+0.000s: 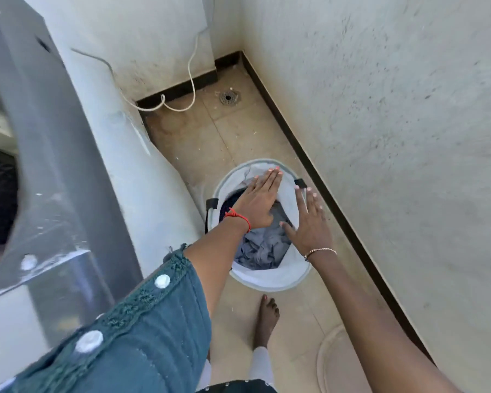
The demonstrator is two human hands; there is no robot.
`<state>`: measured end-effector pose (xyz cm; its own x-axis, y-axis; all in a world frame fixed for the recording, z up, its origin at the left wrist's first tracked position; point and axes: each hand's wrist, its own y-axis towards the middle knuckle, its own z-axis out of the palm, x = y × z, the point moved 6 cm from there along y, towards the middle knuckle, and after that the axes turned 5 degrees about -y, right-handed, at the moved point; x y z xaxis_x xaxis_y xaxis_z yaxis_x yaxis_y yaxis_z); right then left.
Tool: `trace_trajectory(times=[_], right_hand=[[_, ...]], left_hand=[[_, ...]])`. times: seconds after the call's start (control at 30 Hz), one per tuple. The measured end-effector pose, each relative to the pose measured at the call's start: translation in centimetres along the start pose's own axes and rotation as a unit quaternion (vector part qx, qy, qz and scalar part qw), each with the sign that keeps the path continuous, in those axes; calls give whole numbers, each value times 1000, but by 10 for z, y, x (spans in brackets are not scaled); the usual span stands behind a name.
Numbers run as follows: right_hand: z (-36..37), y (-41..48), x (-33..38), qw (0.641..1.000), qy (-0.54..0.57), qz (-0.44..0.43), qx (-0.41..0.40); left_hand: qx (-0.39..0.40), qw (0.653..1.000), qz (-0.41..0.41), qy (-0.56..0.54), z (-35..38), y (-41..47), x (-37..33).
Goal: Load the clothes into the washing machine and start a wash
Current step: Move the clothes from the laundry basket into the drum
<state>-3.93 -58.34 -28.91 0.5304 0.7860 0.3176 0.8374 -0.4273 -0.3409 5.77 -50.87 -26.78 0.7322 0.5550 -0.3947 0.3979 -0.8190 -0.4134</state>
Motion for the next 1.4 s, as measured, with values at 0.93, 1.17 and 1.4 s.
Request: trace_trajectory(times=[0.93, 1.17, 1.4], right_hand=[[374, 109, -104, 984, -51, 17, 169], [390, 123, -108, 987, -98, 34, 124], [391, 146, -115, 989, -98, 43, 105]], left_hand=[[112, 965, -26, 237, 351, 143, 180], [84, 972, -4, 218, 369, 151, 187], [33, 973, -11, 226, 366, 187, 202]])
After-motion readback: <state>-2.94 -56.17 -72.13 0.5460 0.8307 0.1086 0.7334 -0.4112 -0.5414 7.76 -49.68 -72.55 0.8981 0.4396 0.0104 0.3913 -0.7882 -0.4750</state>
